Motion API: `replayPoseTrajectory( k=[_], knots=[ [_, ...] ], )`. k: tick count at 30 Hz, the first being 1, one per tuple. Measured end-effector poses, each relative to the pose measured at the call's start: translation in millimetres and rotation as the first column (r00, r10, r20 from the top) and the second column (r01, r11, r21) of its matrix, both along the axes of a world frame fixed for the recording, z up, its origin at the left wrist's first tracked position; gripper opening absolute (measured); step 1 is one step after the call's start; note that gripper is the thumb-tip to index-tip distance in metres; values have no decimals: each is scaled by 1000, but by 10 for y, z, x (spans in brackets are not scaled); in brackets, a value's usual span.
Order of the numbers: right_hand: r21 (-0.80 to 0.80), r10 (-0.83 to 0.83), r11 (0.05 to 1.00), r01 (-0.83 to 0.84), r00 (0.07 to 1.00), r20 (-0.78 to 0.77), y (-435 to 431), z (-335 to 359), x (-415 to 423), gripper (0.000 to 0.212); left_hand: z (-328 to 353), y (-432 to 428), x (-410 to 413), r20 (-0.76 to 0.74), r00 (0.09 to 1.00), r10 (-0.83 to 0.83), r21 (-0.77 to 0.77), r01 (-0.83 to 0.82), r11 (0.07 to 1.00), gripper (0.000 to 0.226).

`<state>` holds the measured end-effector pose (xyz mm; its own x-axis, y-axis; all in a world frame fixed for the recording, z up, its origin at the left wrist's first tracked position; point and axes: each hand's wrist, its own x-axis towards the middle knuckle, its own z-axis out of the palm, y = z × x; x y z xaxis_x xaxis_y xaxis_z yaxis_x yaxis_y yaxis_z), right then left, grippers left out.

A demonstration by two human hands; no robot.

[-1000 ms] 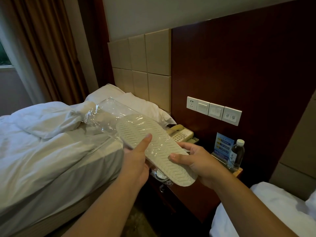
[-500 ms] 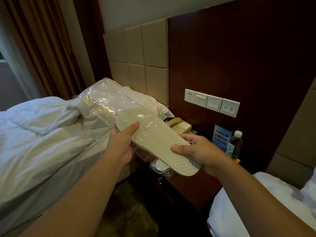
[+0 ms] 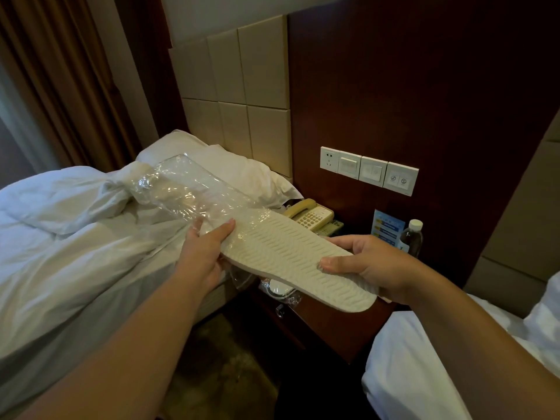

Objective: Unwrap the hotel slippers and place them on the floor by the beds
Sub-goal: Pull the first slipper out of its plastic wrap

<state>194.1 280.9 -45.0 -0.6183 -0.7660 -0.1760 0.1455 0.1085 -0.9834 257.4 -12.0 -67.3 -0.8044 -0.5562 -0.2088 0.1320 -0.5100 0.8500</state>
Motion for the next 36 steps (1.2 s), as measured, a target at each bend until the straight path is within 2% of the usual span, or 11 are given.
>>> replayPoseTrajectory(
  k=[3,8,10,13,17,20,23,25,28,31,36],
  knots=[
    [30,28,999,-28,1000,13,162,-16,-85,43,-111,-100,2,22,994,107,-70,-106,992,72],
    [-18,-29,999,30,999,41,405,-19,-170,47,-276,-238,101,86,987,137,-146,-123,982,82],
    [-46,-66,997,69,997,49,421,-29,-175,45,-319,-204,120,105,987,118,-180,-98,979,92],
    [-73,-133,987,141,986,99,339,-79,-163,44,-356,-54,86,132,990,40,-254,-5,967,101],
    [-93,-188,973,212,958,217,181,-213,-153,42,-377,234,-28,179,975,-134,-321,187,929,100],
    [-137,-191,959,248,922,336,84,-304,-141,39,-410,428,-91,260,936,-236,-376,323,868,80],
    [-163,-223,936,313,884,411,5,-373,-146,45,-439,614,-146,314,892,-325,-355,428,831,44],
    [-148,-277,919,367,863,422,-19,-430,-176,45,-482,716,-187,333,864,-377,-324,480,815,34],
    [-110,-400,874,473,830,389,3,-567,-243,31,-587,826,-260,352,832,-428,-265,528,807,44],
    [-83,-475,838,540,795,379,53,-757,-293,31,-710,909,-340,311,816,-486,-186,554,811,47],
    [-71,-418,823,564,685,597,133,-998,-338,33,-862,995,-465,334,795,-507,-114,568,815,55]
  ],
)
